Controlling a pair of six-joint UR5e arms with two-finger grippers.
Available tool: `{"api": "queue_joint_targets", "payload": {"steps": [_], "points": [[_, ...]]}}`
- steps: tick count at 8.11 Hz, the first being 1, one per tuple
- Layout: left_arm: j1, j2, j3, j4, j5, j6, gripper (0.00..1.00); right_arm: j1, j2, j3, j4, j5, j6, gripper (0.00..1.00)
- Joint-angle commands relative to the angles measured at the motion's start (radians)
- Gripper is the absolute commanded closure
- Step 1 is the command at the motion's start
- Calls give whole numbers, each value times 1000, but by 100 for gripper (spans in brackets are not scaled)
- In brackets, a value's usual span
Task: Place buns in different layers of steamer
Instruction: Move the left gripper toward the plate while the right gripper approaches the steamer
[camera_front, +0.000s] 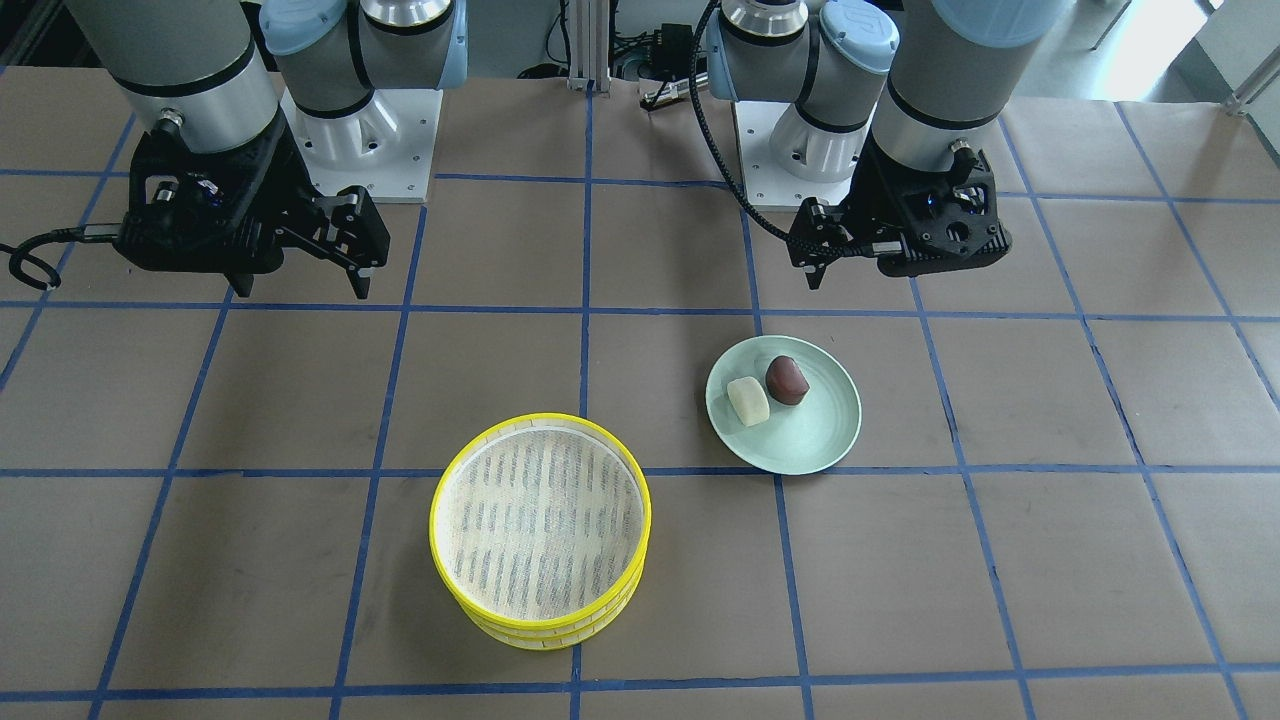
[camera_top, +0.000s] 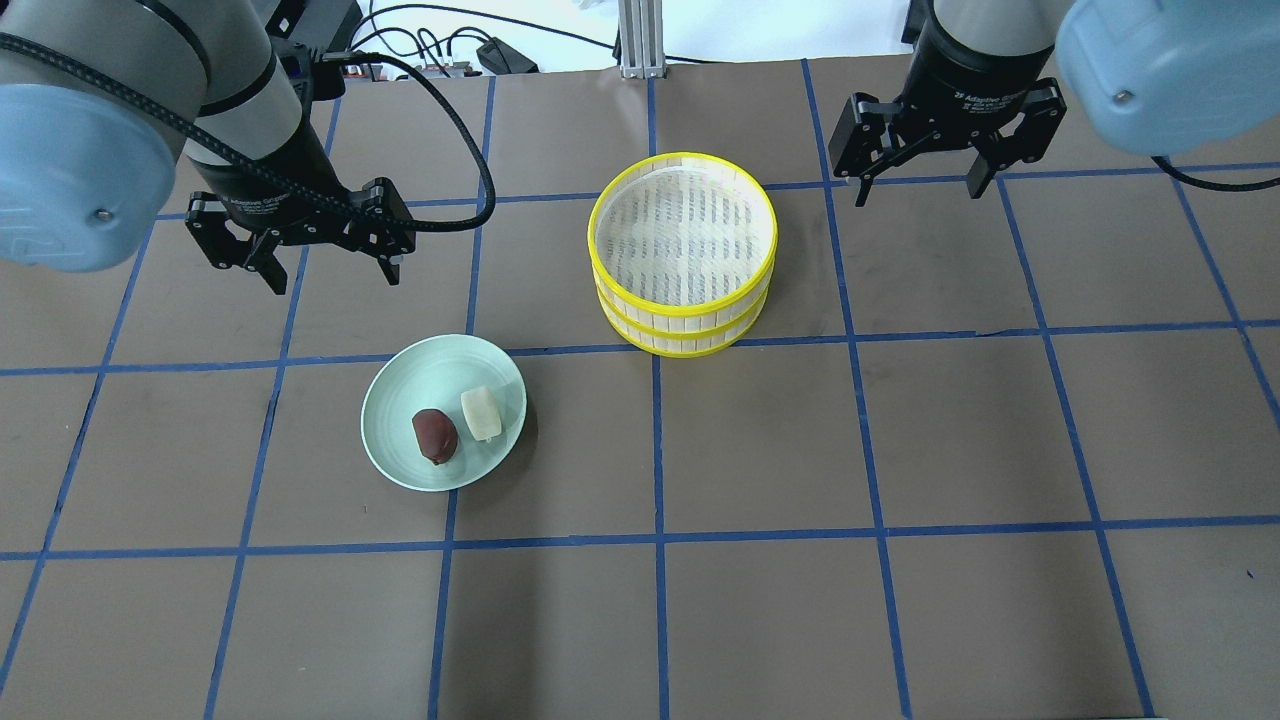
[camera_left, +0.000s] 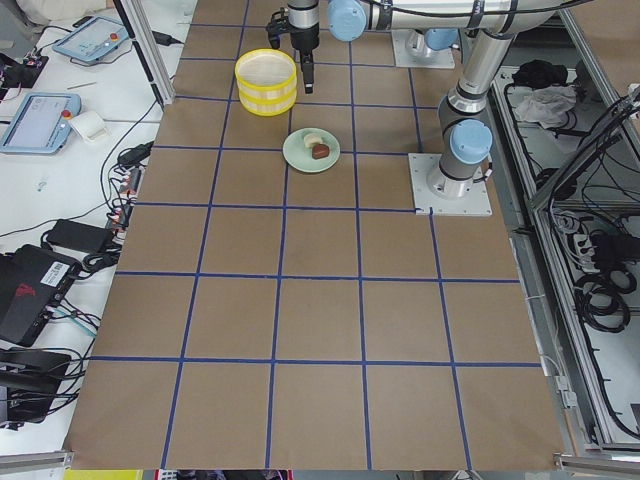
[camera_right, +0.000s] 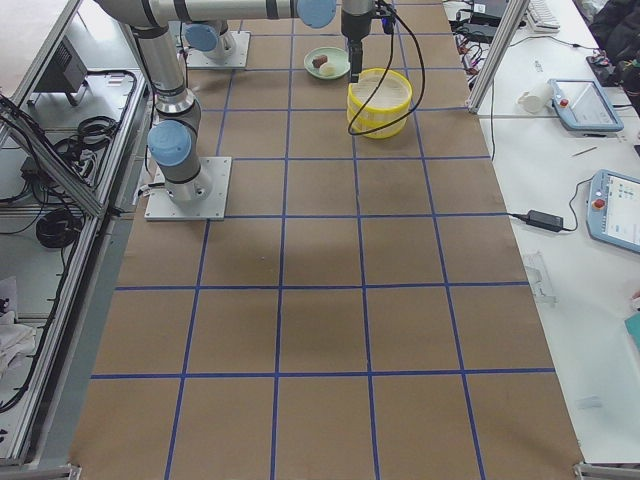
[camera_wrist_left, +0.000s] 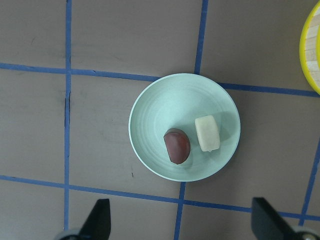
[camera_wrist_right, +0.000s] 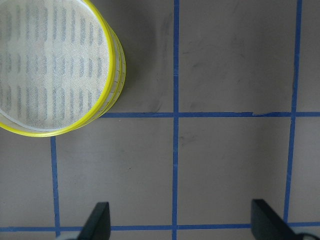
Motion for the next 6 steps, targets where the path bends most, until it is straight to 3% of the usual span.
{"api": "queue_joint_targets", "payload": {"steps": [1,4,6], "points": [[0,-5,0,3,-1,5,0,0,0,0,-7,-3,0,0],[9,-59,-17,35,-6,-7,0,0,0,0,-7,-1,0,0],[8,-155,-49,193,-17,-68,0,0,5,0,-9,2,2,0]]}}
